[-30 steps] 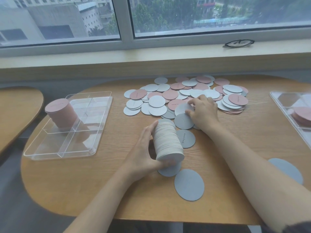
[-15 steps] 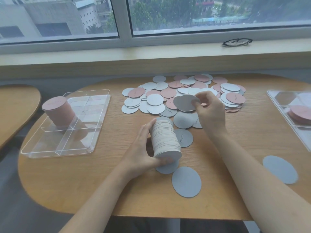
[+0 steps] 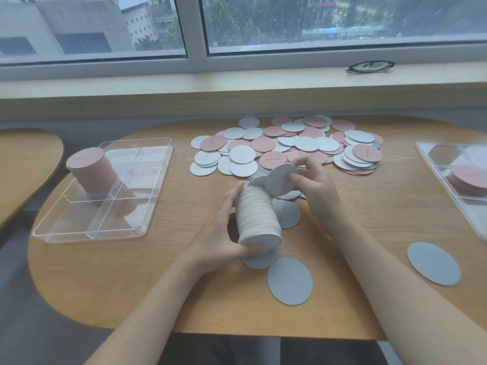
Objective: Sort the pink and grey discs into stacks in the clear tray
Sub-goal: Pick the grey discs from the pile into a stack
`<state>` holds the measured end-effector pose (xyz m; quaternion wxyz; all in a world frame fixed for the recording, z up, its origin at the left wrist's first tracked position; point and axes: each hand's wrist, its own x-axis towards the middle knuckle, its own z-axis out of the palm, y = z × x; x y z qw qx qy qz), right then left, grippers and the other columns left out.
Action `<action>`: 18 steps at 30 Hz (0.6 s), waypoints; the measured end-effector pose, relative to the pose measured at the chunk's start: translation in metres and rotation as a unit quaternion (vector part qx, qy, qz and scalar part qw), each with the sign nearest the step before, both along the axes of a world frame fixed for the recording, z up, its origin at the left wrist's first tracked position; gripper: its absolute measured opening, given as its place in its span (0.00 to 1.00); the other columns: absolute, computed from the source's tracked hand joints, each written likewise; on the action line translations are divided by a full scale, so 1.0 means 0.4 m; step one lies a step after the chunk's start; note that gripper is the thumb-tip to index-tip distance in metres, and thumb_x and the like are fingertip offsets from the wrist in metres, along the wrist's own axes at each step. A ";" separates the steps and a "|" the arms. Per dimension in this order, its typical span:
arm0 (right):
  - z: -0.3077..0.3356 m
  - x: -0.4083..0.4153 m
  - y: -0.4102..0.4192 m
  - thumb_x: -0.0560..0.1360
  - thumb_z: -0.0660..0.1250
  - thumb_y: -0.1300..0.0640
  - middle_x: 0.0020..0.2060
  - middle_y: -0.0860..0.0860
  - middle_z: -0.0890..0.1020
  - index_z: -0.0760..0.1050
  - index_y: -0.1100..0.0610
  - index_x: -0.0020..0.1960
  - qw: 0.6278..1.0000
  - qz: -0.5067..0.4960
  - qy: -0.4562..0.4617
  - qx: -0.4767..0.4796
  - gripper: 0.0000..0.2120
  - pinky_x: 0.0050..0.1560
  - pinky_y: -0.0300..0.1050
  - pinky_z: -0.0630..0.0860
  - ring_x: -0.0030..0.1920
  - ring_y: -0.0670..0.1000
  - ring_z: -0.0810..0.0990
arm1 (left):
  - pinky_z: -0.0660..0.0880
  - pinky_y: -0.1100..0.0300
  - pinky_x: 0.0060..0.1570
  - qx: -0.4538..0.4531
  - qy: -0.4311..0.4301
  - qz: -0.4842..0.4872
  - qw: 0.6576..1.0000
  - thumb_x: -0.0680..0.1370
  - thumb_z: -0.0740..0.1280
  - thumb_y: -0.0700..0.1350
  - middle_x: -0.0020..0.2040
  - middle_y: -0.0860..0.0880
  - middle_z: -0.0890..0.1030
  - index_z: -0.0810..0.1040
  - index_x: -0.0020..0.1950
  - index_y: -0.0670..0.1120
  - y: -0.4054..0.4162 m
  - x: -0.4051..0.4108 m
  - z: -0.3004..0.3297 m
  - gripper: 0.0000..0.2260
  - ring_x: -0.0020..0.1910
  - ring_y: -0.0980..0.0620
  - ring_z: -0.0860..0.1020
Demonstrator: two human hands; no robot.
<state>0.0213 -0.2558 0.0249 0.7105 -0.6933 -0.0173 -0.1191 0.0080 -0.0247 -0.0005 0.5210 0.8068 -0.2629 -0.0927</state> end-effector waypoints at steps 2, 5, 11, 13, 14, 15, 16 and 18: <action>-0.006 0.001 -0.001 0.75 0.64 0.63 0.41 0.55 0.82 0.73 0.52 0.46 1.000 0.005 0.003 0.005 0.06 0.40 0.45 0.76 0.40 0.52 0.80 | 0.69 0.63 0.68 0.004 -0.001 -0.002 1.000 0.61 0.83 0.53 0.74 0.65 0.64 0.54 0.80 0.62 0.000 -0.001 0.001 0.55 0.72 0.63 0.67; -0.008 0.002 0.001 0.77 0.63 0.67 0.41 0.56 0.83 0.72 0.58 0.48 1.000 -0.017 -0.006 0.009 0.06 0.40 0.47 0.78 0.40 0.54 0.80 | 0.68 0.72 0.63 0.003 -0.008 -0.001 1.000 0.61 0.84 0.52 0.73 0.63 0.63 0.54 0.80 0.59 -0.002 -0.001 0.002 0.55 0.69 0.67 0.67; -0.013 0.009 -0.009 0.78 0.64 0.64 0.45 0.52 0.82 0.74 0.53 0.49 0.990 -0.132 -0.045 0.036 0.07 0.42 0.48 0.79 0.47 0.53 0.81 | 0.70 0.75 0.56 -0.004 -0.022 -0.003 1.000 0.62 0.84 0.47 0.71 0.54 0.63 0.55 0.80 0.56 -0.002 0.000 -0.001 0.55 0.64 0.71 0.68; -0.016 0.008 0.000 0.78 0.65 0.65 0.45 0.54 0.83 0.74 0.52 0.49 0.991 -0.130 -0.041 0.013 0.08 0.42 0.47 0.79 0.47 0.52 0.82 | 0.70 0.76 0.56 -0.006 -0.024 -0.003 1.000 0.61 0.84 0.48 0.71 0.54 0.63 0.55 0.80 0.56 -0.003 -0.001 -0.002 0.55 0.64 0.72 0.68; -0.016 0.007 0.008 0.79 0.65 0.65 0.45 0.55 0.83 0.74 0.51 0.49 0.993 -0.115 -0.036 -0.003 0.09 0.42 0.46 0.79 0.46 0.52 0.82 | 0.70 0.76 0.56 -0.006 -0.025 -0.003 1.000 0.61 0.84 0.48 0.70 0.54 0.63 0.55 0.80 0.56 -0.003 0.000 -0.003 0.55 0.64 0.71 0.68; -0.016 0.004 0.017 0.79 0.65 0.65 0.45 0.55 0.84 0.75 0.52 0.50 0.995 -0.094 -0.031 -0.022 0.09 0.42 0.45 0.79 0.44 0.51 0.82 | 0.70 0.76 0.56 -0.005 -0.027 -0.002 1.000 0.61 0.84 0.48 0.70 0.54 0.63 0.55 0.80 0.56 -0.003 0.000 -0.003 0.55 0.64 0.71 0.68; -0.017 0.002 0.024 0.79 0.64 0.66 0.45 0.55 0.84 0.76 0.53 0.51 0.996 -0.067 -0.024 -0.044 0.09 0.42 0.43 0.79 0.42 0.51 0.82 | 0.70 0.76 0.56 -0.003 -0.028 0.000 1.000 0.61 0.84 0.48 0.70 0.54 0.63 0.55 0.80 0.56 -0.003 0.000 -0.003 0.55 0.64 0.71 0.68; -0.015 -0.005 0.037 0.80 0.63 0.65 0.44 0.52 0.84 0.78 0.55 0.55 0.996 -0.013 -0.011 -0.092 0.09 0.43 0.38 0.77 0.41 0.48 0.81 | 0.70 0.75 0.56 0.000 -0.032 0.004 0.999 0.62 0.85 0.46 0.70 0.54 0.62 0.54 0.81 0.55 -0.003 0.000 -0.006 0.56 0.63 0.72 0.68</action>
